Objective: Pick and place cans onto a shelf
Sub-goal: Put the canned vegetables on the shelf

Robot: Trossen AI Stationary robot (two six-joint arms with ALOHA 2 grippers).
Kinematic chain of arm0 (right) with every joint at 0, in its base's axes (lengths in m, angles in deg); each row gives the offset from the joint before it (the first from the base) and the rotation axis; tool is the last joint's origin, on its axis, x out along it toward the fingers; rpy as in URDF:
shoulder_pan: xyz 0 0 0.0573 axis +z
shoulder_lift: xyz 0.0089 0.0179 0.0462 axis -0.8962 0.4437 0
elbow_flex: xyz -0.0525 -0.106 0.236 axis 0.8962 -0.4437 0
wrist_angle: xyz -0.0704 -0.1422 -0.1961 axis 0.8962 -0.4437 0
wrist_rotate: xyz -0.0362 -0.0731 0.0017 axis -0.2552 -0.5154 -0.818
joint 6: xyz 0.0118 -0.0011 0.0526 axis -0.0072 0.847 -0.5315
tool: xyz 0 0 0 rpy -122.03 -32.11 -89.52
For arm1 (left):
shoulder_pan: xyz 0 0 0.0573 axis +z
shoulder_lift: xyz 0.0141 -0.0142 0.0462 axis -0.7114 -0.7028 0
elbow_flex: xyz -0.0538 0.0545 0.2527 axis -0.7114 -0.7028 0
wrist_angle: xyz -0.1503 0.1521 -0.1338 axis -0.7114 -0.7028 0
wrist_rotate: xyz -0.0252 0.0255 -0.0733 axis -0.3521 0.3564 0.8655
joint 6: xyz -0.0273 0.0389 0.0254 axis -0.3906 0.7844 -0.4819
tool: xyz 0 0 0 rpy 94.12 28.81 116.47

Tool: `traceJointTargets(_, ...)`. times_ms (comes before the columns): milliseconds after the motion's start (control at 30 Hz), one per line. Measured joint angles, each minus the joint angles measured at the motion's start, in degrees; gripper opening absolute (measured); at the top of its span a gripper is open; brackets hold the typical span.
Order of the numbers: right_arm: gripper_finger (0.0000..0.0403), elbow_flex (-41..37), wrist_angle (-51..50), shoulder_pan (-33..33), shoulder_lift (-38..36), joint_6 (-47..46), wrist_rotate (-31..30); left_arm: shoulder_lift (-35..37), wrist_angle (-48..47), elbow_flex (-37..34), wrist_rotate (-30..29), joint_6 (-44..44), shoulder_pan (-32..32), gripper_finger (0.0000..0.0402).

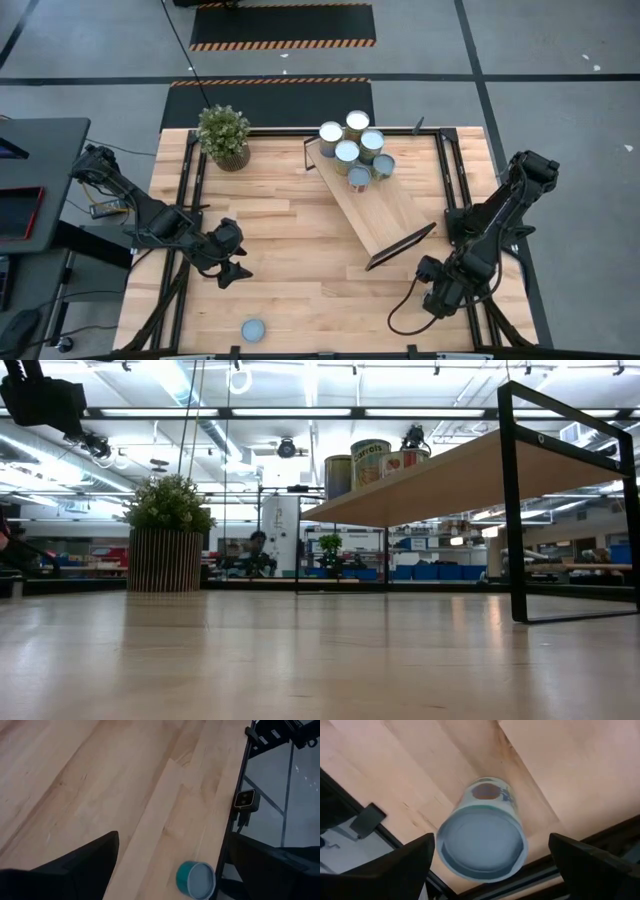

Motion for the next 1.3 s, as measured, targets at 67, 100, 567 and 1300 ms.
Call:
traceJointTargets(67, 0.04, -0.4, 0.0, 0.0, 0.0, 0.0, 0.0, 0.0, 0.0, 0.0, 0.0, -0.2, 0.0, 0.0375)
traceJointTargets(100, 0.04, -0.6, 0.0, 0.0, 0.0, 0.0, 0.0, 0.0, 0.0, 0.0, 0.0, -0.3, 0.0, 0.0375)
traceJointTargets(567, 0.04, -4.1, 1.1, 0.2, 0.0, 0.5, 1.0, 0.0, 0.0, 0.0, 0.0, -0.3, 0.0, 0.0375)
traceJointTargets(1300, 0.036, -1.2, 1.2, 5.6, 0.0, 53.1, -0.9, 0.0, -0.1, 0.0, 1.3, -0.9, 0.0, 0.0375)
